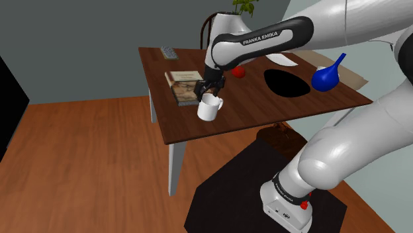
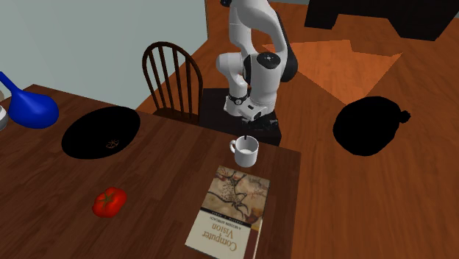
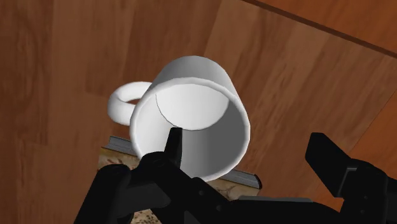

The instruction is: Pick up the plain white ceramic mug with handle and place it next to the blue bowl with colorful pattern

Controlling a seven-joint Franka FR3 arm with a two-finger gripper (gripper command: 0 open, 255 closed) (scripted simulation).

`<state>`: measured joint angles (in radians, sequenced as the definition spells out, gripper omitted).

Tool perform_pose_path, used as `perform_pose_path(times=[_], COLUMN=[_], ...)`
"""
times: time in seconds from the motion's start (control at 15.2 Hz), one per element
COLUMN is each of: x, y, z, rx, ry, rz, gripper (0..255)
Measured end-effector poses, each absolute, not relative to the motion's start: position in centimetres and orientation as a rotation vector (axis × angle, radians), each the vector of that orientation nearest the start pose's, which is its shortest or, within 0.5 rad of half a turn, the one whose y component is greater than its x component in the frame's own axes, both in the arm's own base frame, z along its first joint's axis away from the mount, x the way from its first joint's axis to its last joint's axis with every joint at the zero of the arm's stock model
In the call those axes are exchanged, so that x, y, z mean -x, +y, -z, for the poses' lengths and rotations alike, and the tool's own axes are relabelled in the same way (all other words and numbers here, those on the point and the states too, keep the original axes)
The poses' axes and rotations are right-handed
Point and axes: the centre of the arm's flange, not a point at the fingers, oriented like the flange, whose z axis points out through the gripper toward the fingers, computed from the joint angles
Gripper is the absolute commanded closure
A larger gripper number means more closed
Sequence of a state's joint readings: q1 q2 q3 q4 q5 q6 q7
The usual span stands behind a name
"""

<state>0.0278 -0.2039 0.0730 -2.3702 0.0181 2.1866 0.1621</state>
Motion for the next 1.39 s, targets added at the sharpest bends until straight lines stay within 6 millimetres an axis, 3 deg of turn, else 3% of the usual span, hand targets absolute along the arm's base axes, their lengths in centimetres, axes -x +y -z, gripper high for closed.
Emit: perform_pose_path(times=[0.13, 0.46, 0.99, 1.06, 1.39], x=[-47.8, -47.9, -47.9, -47.9, -47.9], y=[5.3, 5.5, 5.5, 5.5, 5.5], z=[-39.2, -36.5, -35.8, -35.8, -35.8], rx=[3.14, 3.141, 3.141, 3.141, 3.141], ry=[0.113, 0.112, 0.111, 0.111, 0.112], rz=[0.033, 0.035, 0.036, 0.036, 0.036], gripper=[0, 0, 0, 255, 255])
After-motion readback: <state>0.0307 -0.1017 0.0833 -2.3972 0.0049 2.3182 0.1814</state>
